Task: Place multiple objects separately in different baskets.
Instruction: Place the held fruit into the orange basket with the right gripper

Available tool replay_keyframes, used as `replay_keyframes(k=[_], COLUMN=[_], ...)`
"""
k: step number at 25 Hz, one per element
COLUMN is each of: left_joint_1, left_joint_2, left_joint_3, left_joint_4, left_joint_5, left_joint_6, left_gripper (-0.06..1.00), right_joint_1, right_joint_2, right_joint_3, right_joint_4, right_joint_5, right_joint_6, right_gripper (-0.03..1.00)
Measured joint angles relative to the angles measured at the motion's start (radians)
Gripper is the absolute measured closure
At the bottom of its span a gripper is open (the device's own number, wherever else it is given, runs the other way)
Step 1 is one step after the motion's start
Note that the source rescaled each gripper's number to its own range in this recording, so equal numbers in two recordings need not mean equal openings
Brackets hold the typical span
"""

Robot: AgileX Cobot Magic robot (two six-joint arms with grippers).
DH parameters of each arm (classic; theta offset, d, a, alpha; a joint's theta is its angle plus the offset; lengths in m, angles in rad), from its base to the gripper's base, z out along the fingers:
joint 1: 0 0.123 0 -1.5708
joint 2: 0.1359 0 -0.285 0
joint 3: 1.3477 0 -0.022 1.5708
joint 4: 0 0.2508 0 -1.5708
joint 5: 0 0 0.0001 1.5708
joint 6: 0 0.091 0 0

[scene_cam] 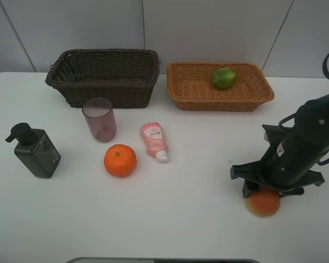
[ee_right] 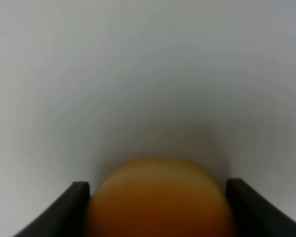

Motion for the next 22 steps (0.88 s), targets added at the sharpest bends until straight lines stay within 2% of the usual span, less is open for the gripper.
replay_keyframes(k=[3,11,22], left_joint_1=[0.0,0.0,0.0], left_joint_2=[0.0,0.0,0.0], left_joint_3=[0.0,0.0,0.0], left_joint_4=[0.0,0.0,0.0], left_joint_5=[0.0,0.0,0.0], left_joint_6=[0.0,0.0,0.0], left_gripper=[-0.06,-0.06,-0.06], right_joint_1=[0.0,0.0,0.0], right_joint_2=[-0.016,-0.028,0.077], right_joint_3=[-0.041,-0.274,-0.638], right_joint_4=[0.0,-0.025,-0.031], right_joint_5=[0.048,0.268,0.454], right_joint_6=[0.0,-0.059,-0.128], right_gripper=[0.95,0.95,0.95])
